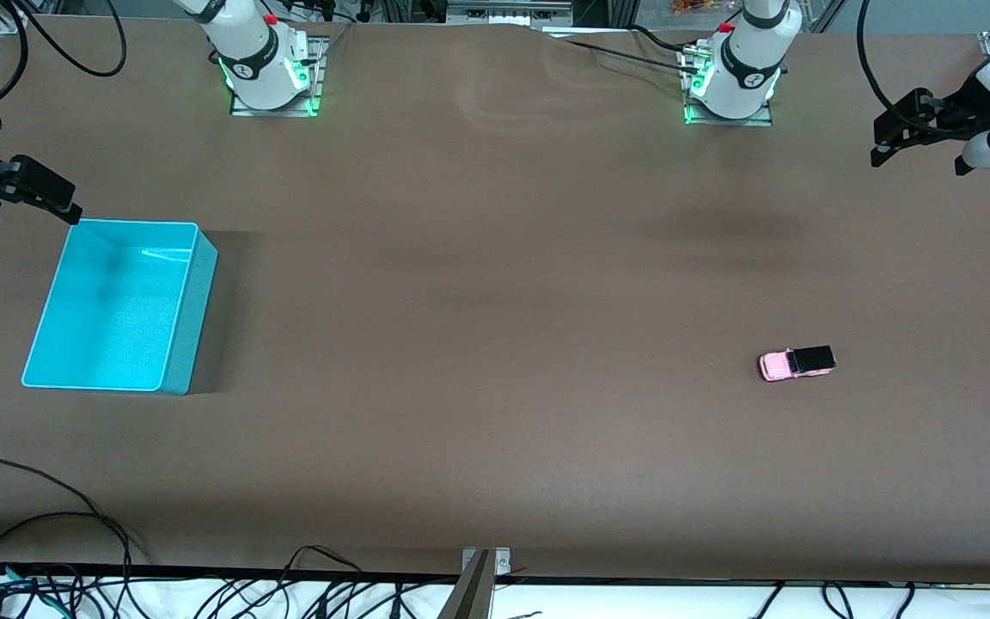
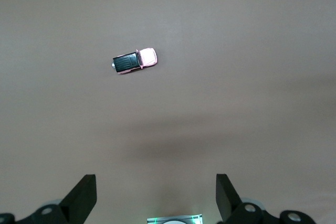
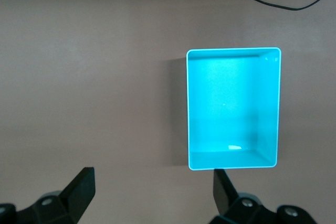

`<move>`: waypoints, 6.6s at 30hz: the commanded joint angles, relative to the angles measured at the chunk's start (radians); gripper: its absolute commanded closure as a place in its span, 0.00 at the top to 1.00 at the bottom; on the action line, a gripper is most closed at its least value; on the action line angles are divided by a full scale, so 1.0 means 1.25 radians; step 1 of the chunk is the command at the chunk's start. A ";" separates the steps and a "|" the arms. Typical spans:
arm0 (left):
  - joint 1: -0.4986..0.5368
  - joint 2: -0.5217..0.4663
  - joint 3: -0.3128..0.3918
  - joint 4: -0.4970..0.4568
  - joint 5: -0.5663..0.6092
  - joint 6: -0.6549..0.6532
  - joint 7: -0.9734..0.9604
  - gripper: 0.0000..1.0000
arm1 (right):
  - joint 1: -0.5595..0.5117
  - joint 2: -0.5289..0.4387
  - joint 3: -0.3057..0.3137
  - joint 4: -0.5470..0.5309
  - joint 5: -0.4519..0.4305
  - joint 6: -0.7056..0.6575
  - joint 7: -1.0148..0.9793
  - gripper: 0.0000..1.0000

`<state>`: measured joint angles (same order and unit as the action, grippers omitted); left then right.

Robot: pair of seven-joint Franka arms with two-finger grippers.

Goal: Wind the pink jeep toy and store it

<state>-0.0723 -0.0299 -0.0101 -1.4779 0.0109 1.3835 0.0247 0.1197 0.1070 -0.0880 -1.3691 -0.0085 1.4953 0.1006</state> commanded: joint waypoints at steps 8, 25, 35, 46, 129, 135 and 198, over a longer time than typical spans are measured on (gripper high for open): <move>-0.005 0.023 0.007 0.037 -0.006 -0.022 -0.011 1.00 | -0.003 -0.002 -0.002 0.015 -0.004 -0.021 -0.017 1.00; -0.001 0.020 0.008 0.042 -0.004 -0.022 -0.010 1.00 | -0.004 -0.003 -0.008 0.015 -0.003 -0.041 -0.008 1.00; -0.001 0.020 0.010 0.042 -0.010 -0.022 -0.010 1.00 | -0.009 -0.009 -0.023 0.015 0.006 -0.068 -0.030 1.00; 0.000 0.020 0.010 0.042 -0.006 -0.022 -0.006 1.00 | -0.009 -0.016 -0.022 0.015 0.006 -0.092 -0.033 1.00; 0.021 0.246 0.052 -0.433 0.034 0.696 -0.009 1.00 | -0.009 -0.001 -0.030 0.008 0.025 -0.083 -0.149 1.00; 0.027 0.310 0.062 -0.433 0.034 0.768 0.144 1.00 | -0.005 -0.001 -0.027 0.008 0.018 -0.077 -0.149 1.00; 0.074 0.476 0.072 -0.373 -0.038 0.949 1.209 0.14 | -0.009 -0.005 -0.040 0.004 0.022 -0.086 -0.179 1.00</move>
<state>0.0158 0.5514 0.0792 -1.9676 0.0068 2.5678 1.5079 0.1126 0.1094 -0.1362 -1.3675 0.0036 1.3995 -0.1026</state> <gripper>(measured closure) 0.119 0.000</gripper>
